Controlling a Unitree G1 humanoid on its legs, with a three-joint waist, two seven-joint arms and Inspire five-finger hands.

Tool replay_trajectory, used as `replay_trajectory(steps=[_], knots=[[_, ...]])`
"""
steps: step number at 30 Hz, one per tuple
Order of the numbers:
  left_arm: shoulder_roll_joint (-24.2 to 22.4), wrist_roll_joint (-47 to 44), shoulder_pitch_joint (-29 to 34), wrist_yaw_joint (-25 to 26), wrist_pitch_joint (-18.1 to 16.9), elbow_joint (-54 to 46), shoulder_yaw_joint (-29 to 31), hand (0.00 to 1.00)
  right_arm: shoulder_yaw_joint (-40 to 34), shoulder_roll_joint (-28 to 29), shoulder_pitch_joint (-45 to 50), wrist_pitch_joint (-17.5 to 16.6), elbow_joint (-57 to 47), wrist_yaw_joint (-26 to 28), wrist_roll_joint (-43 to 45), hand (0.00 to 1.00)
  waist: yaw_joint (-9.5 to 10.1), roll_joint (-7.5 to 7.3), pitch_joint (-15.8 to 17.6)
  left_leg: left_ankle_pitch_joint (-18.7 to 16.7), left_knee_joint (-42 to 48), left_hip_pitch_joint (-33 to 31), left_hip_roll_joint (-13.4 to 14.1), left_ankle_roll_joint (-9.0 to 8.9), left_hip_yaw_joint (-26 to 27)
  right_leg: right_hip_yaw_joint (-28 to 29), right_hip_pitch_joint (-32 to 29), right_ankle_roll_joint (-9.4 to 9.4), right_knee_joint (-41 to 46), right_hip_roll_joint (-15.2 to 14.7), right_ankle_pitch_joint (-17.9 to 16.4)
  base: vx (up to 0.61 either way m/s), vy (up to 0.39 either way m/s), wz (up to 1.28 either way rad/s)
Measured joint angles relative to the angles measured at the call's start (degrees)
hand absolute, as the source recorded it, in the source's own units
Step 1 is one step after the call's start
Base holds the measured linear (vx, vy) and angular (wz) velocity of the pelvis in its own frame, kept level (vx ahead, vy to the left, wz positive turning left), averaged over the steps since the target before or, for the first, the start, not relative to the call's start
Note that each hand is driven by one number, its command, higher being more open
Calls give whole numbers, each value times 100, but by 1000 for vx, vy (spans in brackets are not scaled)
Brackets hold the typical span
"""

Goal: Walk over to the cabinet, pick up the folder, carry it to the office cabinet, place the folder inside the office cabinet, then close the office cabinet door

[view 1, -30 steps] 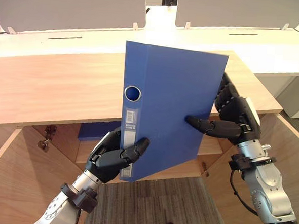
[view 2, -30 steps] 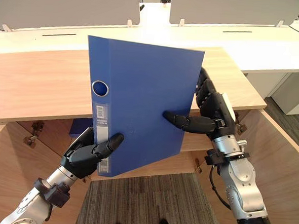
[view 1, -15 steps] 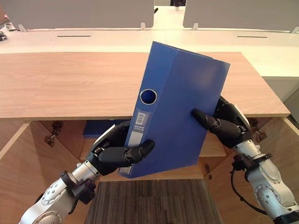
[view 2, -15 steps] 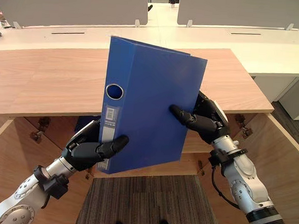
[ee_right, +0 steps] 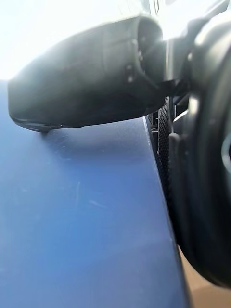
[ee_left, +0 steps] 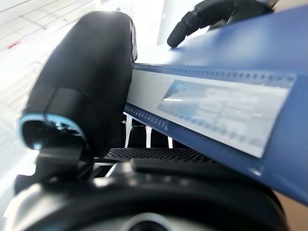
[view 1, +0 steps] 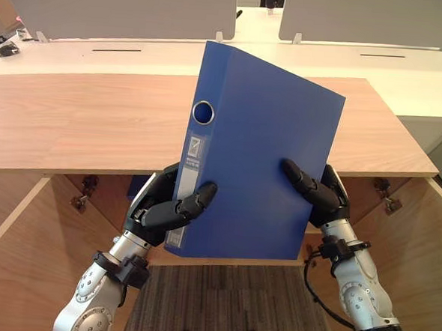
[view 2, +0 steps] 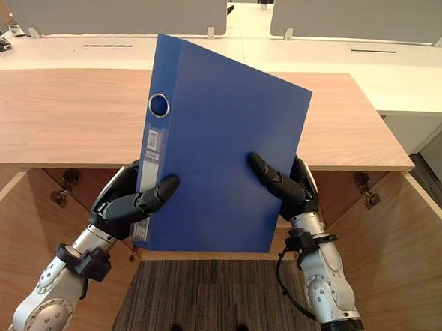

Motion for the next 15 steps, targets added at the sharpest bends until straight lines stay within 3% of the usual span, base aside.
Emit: replay_trajectory(steps=[4,8,11,15], knots=[[-849,700,-2,385,-378,-20,423,100,-293,560,-4,-32,-567,-213,-384,0,19,-8,-24,0,0,-12,15,1,-19,-16,0,0,-1,6,0,0,0,1],[-1656,1738,54,987,-737,-23,1345,100,-899,1056,-25,-205,-1091,-489,-744,0,94,-12,-27,0,0,-27,12,1,-47,-40,1,0,-1,-3,0,0,0,3],[-2115,2234,313,1617,-1013,-3,2114,100,-1359,1304,-24,-462,-1370,-678,-899,0,111,-13,-29,0,0,-51,17,1,-95,-83,2,1,-3,-28,0,0,-1,8],[-2394,2591,720,1990,-1084,291,2500,100,-1700,1395,-23,-609,-1454,-768,-1160,0,155,-6,-112,3,-3,-85,15,1,-171,-157,12,1,-19,-35,-1,-8,-17,11]])
